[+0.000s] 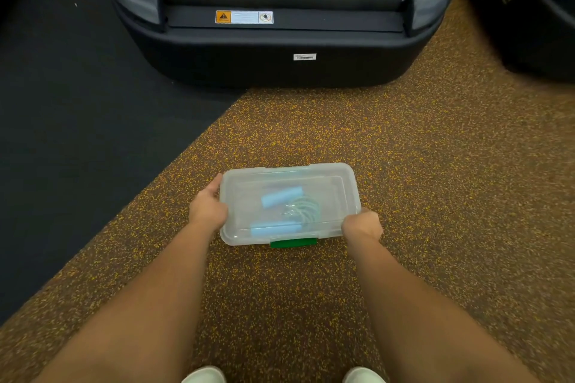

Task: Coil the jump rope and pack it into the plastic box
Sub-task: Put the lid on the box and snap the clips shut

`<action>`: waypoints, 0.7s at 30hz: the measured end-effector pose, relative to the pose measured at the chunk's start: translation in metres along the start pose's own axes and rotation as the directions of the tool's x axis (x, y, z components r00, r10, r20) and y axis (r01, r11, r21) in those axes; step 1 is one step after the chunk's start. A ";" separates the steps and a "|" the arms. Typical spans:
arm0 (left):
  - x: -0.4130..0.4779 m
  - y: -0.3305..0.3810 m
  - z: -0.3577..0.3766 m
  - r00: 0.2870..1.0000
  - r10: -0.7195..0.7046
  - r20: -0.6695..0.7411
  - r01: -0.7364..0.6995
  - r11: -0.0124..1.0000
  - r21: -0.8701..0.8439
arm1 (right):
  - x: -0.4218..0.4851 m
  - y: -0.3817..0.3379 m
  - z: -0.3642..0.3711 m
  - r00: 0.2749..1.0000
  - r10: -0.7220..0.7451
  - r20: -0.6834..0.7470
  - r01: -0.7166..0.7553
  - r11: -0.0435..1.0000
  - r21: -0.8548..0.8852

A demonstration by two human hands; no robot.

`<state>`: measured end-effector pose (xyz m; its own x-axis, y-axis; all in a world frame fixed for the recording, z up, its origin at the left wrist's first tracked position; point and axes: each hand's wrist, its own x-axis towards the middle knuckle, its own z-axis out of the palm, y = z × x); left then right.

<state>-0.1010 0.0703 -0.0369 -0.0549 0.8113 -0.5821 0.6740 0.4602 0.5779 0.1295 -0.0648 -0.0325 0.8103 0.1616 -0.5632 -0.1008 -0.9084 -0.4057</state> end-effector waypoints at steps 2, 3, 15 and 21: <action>-0.001 0.001 0.000 1.000 0.018 -0.008 -0.017 0.997 0.078 | -0.001 -0.003 0.000 1.000 -0.012 0.023 0.014 0.995 -0.102; -0.001 0.003 0.001 0.999 0.038 -0.017 -0.035 0.988 0.154 | -0.001 -0.005 0.001 0.999 -0.023 0.034 0.028 0.985 -0.172; -0.024 0.017 0.023 0.923 0.367 0.118 -0.337 0.617 0.711 | -0.005 -0.051 0.017 0.775 -0.587 0.235 0.583 0.520 -0.624; -0.021 0.030 0.029 0.911 0.340 0.233 -0.404 0.624 0.669 | 0.005 -0.075 0.032 0.712 -0.618 0.334 0.655 0.413 -0.633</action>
<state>-0.0579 0.0565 -0.0241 0.3508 0.8117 -0.4670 0.9356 -0.2819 0.2128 0.1223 0.0167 -0.0280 0.4462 0.8051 -0.3907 0.8546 -0.5130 -0.0810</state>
